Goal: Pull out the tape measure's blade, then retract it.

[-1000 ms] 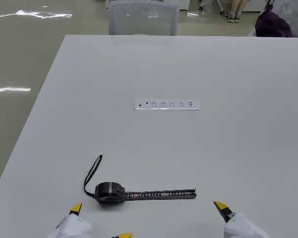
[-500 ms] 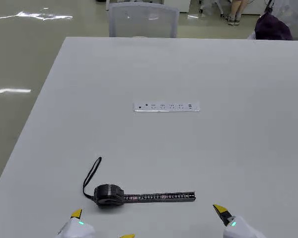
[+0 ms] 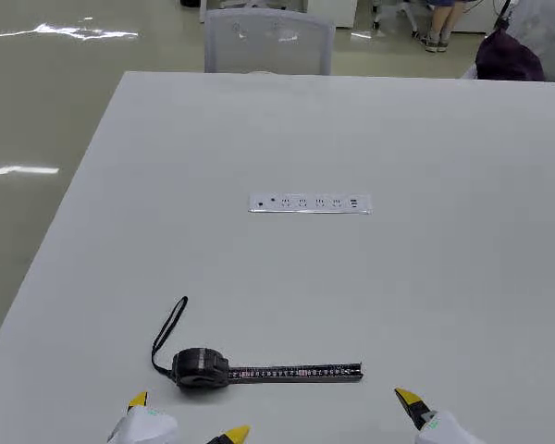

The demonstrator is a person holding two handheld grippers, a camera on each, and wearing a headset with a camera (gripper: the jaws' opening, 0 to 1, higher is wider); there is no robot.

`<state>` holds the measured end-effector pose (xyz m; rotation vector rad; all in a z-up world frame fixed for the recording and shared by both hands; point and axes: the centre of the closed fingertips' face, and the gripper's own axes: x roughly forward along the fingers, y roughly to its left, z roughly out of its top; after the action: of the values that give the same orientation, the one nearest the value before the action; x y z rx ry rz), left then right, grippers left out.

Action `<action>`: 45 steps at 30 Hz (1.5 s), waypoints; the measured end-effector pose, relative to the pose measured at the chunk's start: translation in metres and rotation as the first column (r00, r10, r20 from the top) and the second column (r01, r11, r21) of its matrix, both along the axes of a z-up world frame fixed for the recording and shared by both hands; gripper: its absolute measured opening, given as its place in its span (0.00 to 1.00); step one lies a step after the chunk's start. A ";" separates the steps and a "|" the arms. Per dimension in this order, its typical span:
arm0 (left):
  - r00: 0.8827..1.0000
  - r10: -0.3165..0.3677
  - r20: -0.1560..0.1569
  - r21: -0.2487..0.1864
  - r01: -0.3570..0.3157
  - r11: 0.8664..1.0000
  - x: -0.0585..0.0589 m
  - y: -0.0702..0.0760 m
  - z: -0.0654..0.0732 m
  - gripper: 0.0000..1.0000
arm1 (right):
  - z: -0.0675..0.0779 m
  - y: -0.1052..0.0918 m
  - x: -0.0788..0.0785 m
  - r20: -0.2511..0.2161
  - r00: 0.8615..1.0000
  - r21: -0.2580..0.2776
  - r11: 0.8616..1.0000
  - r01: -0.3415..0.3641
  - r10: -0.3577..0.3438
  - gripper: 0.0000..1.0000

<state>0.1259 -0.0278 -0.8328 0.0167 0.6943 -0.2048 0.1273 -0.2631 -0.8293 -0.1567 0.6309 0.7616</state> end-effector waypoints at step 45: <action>0.960 0.274 0.056 -0.017 -0.273 0.962 0.047 0.013 -0.022 0.96 | -0.018 -0.009 0.039 0.063 0.955 -0.021 0.957 -0.288 0.289 0.59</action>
<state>0.1731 -0.0151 -0.8544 -0.0820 0.6307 0.0582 0.1662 -0.2720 -0.8473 -0.2880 0.5558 1.0309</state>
